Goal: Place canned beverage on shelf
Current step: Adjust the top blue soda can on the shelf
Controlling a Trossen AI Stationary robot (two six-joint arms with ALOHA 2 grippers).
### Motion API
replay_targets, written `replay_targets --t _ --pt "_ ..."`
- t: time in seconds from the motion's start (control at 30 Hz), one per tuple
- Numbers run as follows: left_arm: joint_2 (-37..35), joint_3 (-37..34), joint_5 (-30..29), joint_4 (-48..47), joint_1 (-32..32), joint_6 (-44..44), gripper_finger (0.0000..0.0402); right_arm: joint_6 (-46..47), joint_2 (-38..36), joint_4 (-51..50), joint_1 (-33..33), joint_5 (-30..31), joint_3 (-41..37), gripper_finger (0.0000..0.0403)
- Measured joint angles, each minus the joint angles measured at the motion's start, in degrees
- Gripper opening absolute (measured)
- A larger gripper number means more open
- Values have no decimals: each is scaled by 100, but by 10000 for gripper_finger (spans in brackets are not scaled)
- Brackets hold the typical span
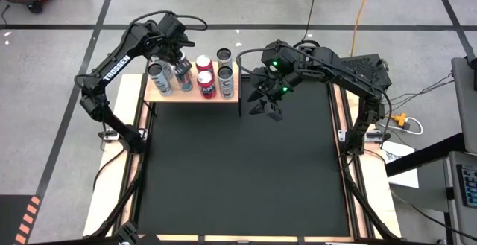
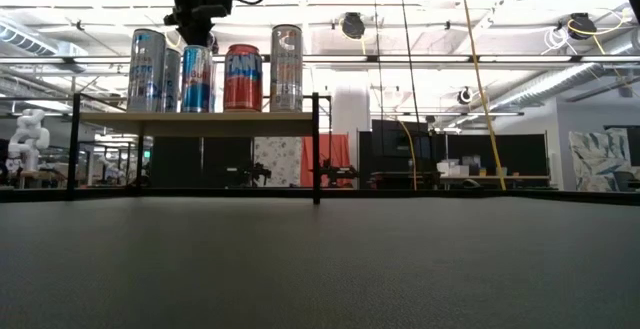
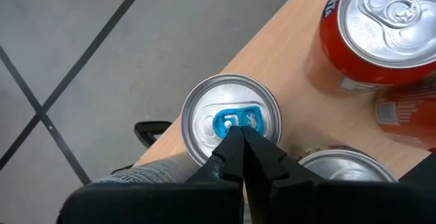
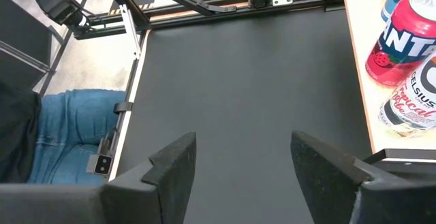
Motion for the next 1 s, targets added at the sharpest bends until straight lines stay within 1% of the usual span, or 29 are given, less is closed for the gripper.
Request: replay_targets --t 0.3,0.47,0.63,0.7,0.8,1.0 --pt "-4 2 3 -104 -3 -9 2 1 0 0 1 0 0 219" --pt "-4 2 260 -140 -1 -40 2 0 0 0 1 0 -1 219" --pt "-4 -2 270 -86 -3 -38 2 2 0 0 1 0 -1 219" --pt "-4 -2 215 -46 -1 -31 2 2 0 0 0 0 0 219" --pt "1 -2 -21 -38 1 34 2 2 0 0 0 0 0 219" --pt "4 -7 -67 10 -3 113 2 2 0 0 0 0 -1 219"
